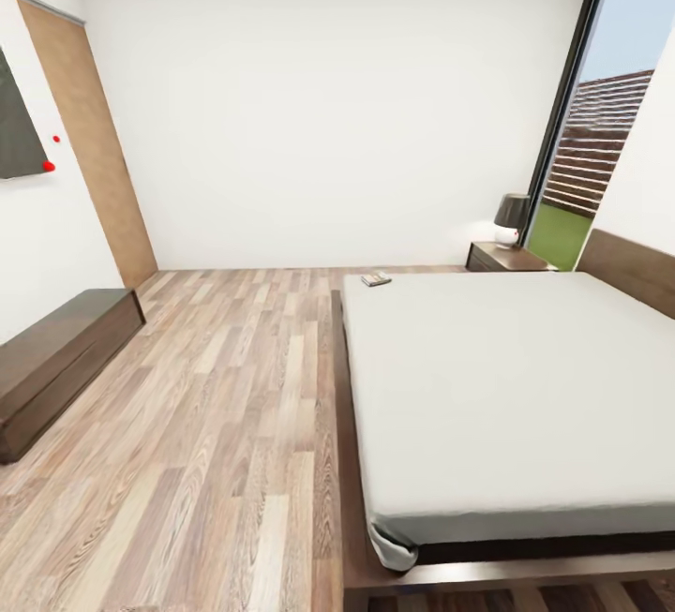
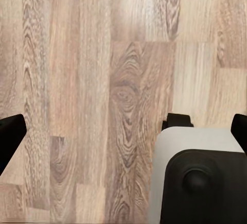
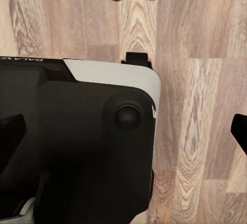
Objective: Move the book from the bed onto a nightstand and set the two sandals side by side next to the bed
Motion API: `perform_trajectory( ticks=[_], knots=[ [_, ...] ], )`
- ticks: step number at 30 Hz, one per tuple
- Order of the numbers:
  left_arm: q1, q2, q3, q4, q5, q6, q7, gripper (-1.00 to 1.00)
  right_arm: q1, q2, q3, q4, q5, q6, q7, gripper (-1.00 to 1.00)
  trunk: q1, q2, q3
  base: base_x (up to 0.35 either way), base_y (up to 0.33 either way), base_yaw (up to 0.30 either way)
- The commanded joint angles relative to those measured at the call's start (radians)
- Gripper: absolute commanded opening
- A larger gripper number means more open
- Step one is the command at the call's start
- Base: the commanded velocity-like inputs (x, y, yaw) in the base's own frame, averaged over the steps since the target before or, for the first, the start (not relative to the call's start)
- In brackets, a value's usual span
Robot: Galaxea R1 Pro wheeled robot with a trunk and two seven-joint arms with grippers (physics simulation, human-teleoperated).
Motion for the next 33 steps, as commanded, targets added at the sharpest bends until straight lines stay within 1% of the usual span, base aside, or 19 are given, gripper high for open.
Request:
perform_trajectory(
  ticks=[1,7,12,33],
  knots=[
    [-0.001,-0.001,-0.009,0.001,0.009,-0.003,0.002,1.0,-0.001,0.0,0.003,0.002,0.0,0.001,0.003,1.0,0.0,-0.001,-0.001,0.0,0.276,0.256],
    [-0.001,-0.002,-0.009,0.001,0.009,-0.003,0.002,1.0,-0.001,0.002,0.004,0.001,0.001,0.001,0.003,1.0,0.0,-0.001,-0.001,0.0,0.272,0.268],
    [-0.001,-0.003,-0.009,0.001,0.009,-0.004,0.002,1.0,-0.001,0.005,0.004,0.002,0.001,0.001,0.002,1.0,0.0,-0.001,-0.001,0.0,0.143,0.276],
    [-0.001,-0.003,-0.009,0.001,0.009,-0.006,0.002,1.0,-0.001,0.013,0.003,0.002,0.002,0.001,0.002,1.0,0.0,-0.001,-0.001,0.0,0.017,0.28]
  ],
)
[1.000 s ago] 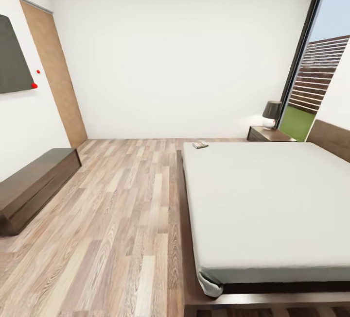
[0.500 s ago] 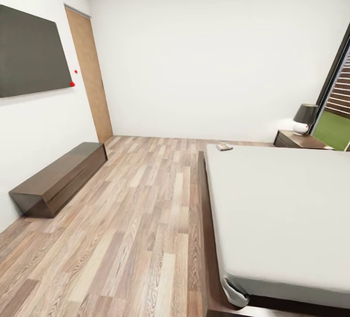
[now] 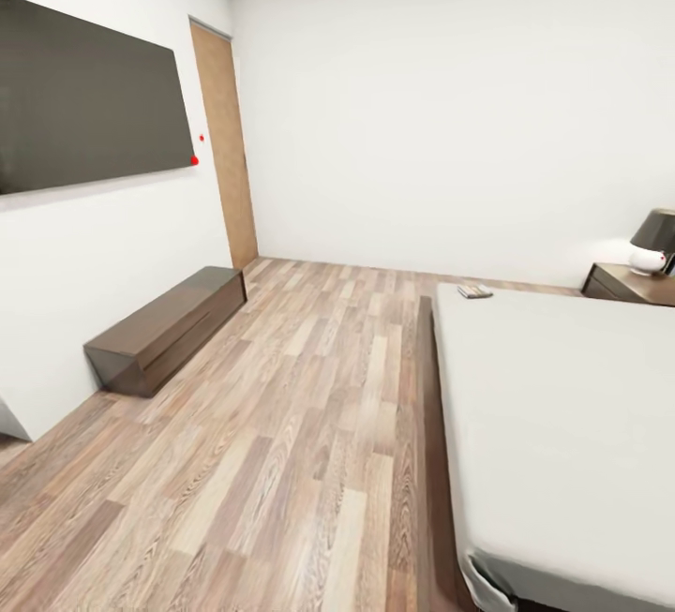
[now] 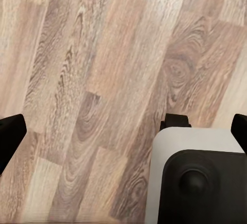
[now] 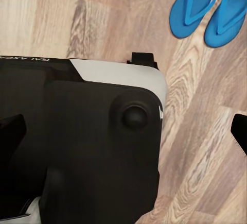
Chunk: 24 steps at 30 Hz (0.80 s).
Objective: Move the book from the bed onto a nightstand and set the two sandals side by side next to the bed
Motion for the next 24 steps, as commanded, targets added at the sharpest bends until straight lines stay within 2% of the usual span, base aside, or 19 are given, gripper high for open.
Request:
perform_trajectory(
  ticks=[1,8,16,24],
  knots=[
    [-0.001,0.0,-0.009,0.001,0.009,-0.003,0.003,1.0,-0.001,0.0,0.003,0.001,0.0,0.001,0.003,1.0,0.0,-0.001,-0.001,0.0,0.001,0.281],
    [-0.001,0.0,-0.01,0.001,0.009,-0.003,0.003,1.0,-0.001,0.0,0.003,0.001,0.002,0.001,0.003,1.0,0.0,-0.001,-0.001,0.035,0.037,0.281],
    [-0.001,0.0,-0.01,0.001,0.008,-0.002,0.002,1.0,-0.001,-0.001,0.003,0.001,0.002,0.001,0.003,1.0,0.0,-0.001,-0.001,0.179,0.169,0.274],
    [-0.001,0.0,-0.01,0.001,0.008,-0.002,0.003,1.0,-0.001,-0.002,0.003,0.0,0.001,0.001,0.003,1.0,0.0,-0.001,-0.002,0.24,0.219,0.113]
  ],
)
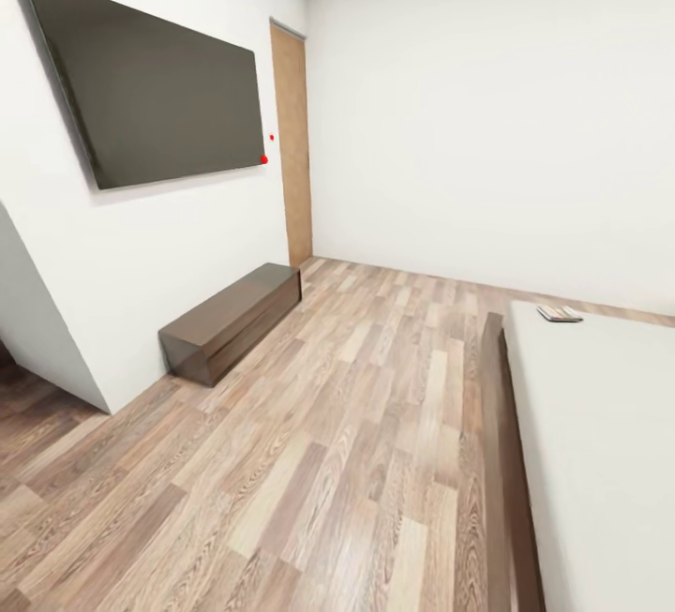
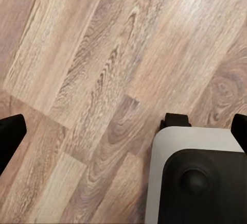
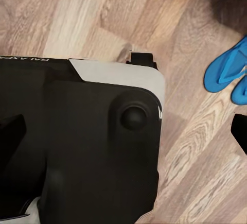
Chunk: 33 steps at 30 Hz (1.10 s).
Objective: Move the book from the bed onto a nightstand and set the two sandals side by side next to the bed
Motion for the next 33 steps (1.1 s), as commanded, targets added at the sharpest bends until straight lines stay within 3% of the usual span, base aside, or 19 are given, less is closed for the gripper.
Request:
perform_trajectory(
  ticks=[1,26,33],
  knots=[
    [-0.001,0.0,-0.009,0.001,0.009,-0.003,0.003,1.0,-0.001,0.0,0.003,0.001,0.0,0.001,0.003,1.0,0.001,-0.001,-0.001,0.254,0.226,0.034],
    [-0.001,0.0,-0.009,0.001,0.007,-0.004,0.001,1.0,-0.001,0.001,0.003,0.001,-0.002,0.001,0.004,1.0,0.001,-0.001,-0.001,0.28,0.179,0.006],
    [-0.001,0.0,-0.009,0.001,0.007,-0.004,0.0,1.0,-0.001,0.0,0.003,0.001,-0.004,0.0,0.004,1.0,0.001,-0.001,-0.001,0.303,0.137,-0.106]
  ],
)
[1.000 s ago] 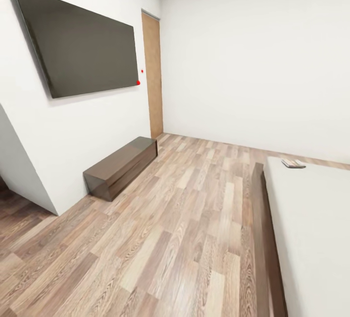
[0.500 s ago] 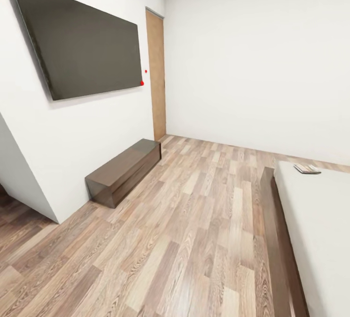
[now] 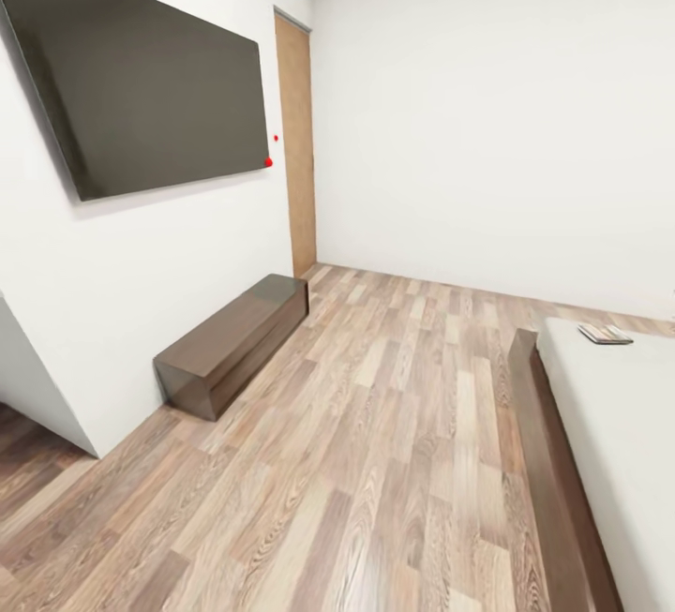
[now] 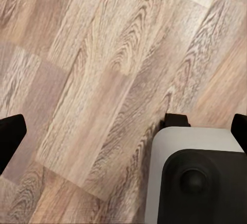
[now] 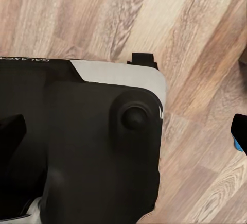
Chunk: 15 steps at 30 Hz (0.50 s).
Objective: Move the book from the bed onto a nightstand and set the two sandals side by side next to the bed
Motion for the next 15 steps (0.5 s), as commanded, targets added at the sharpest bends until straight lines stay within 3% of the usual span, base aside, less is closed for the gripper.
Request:
perform_trajectory(
  ticks=[1,15],
  knots=[
    [0.0,0.0,-0.009,0.0,0.009,-0.003,0.003,1.0,-0.001,0.0,0.003,0.002,0.0,0.001,0.003,1.0,0.001,-0.001,-0.001,0.306,0.136,-0.197],
    [0.0,0.0,-0.009,0.0,0.009,-0.004,0.003,1.0,0.015,-0.001,0.003,0.002,-0.002,0.001,0.003,1.0,0.001,-0.001,-0.001,0.309,0.136,-0.254]
  ],
)
